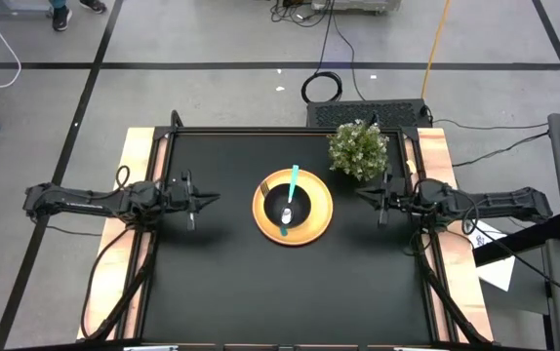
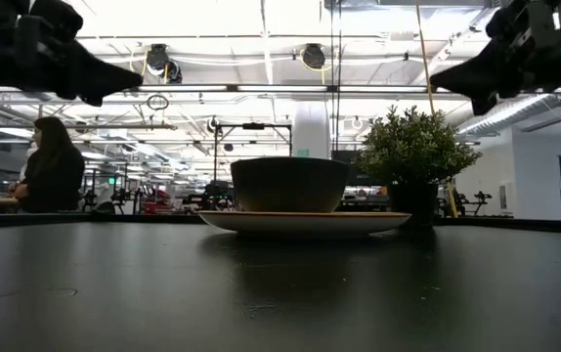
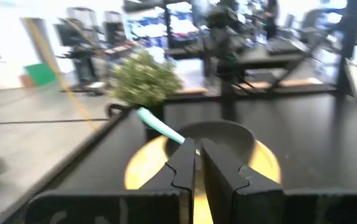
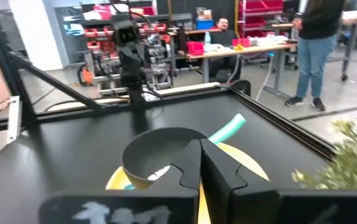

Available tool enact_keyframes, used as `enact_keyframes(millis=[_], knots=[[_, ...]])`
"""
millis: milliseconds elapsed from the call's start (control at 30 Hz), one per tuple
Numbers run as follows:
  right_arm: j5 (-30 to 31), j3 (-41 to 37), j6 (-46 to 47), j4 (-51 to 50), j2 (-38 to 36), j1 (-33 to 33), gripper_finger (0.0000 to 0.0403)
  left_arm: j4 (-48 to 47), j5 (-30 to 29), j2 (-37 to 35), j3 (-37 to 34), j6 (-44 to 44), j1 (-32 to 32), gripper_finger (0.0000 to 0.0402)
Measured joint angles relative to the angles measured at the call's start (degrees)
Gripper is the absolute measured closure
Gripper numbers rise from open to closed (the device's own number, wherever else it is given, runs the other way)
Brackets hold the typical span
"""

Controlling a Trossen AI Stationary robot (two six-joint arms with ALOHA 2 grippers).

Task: Set table place
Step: Adjust the black bowl on the yellow plate

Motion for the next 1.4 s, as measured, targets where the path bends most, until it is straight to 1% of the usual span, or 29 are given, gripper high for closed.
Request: enact_keyframes(millis=[133, 233, 267, 333, 433, 600, 733, 800, 900, 1067, 1300, 1400], knots=[[0.01, -1.74, 0.31, 0.99, 0.00, -2.35, 0.0403, 3.08, -5.67, 0.00, 0.00, -0.75, 1.99, 0.0371], [-0.16, -4.01, 0.55, 5.59, 0.00, -4.07, 0.0403, 3.64, -10.45, 0.00, 0.00, -1.36, 4.95, 0.0371], [-0.78, -4.81, 0.52, 6.99, 0.00, -4.63, 0.0403, 3.47, -11.39, 0.00, 0.00, -1.41, 6.15, 0.0371], [-3.41, -6.41, 0.29, 9.66, 0.00, -5.73, 0.0403, 2.84, -11.18, 0.01, -0.01, -1.44, 8.74, 0.0371], [-6.40, -8.60, 1.34, 13.92, 0.06, -7.37, 0.0403, 1.54, -5.40, 0.01, -0.01, -1.46, 12.15, 0.0371], [-12.98, -9.29, 1.54, 14.16, 0.04, -9.01, 0.0403, -0.12, 10.74, 0.02, -0.02, -0.07, 15.56, 0.0371], [-13.48, -9.34, 0.96, 15.30, -0.02, -9.16, 0.0403, 0.78, 22.69, -0.07, -0.02, 1.69, 16.63, 0.0371], [-13.59, -9.37, 0.22, 15.04, 0.01, -9.14, 0.0403, 0.75, 25.70, -0.07, -0.01, 2.57, 16.89, 0.0371], [-13.60, -9.42, 0.09, 15.10, 0.00, -9.14, 0.0403, 1.37, 26.63, -0.07, -0.02, 3.07, 17.55, 0.0371], [-13.60, -9.44, 0.09, 14.93, 0.00, -9.14, 0.0403, 4.62, 25.59, -0.09, 0.00, -0.71, 20.54, 0.0371], [-13.60, -9.48, 0.08, 14.90, 0.00, -9.14, 0.0403, 4.40, 24.37, -0.07, 0.00, -6.06, 27.37, 0.0371], [-13.60, -9.53, 0.20, 14.78, 0.00, -9.14, 0.0403, 2.48, 26.15, -0.07, -0.02, -6.94, 29.92, 0.0371]])
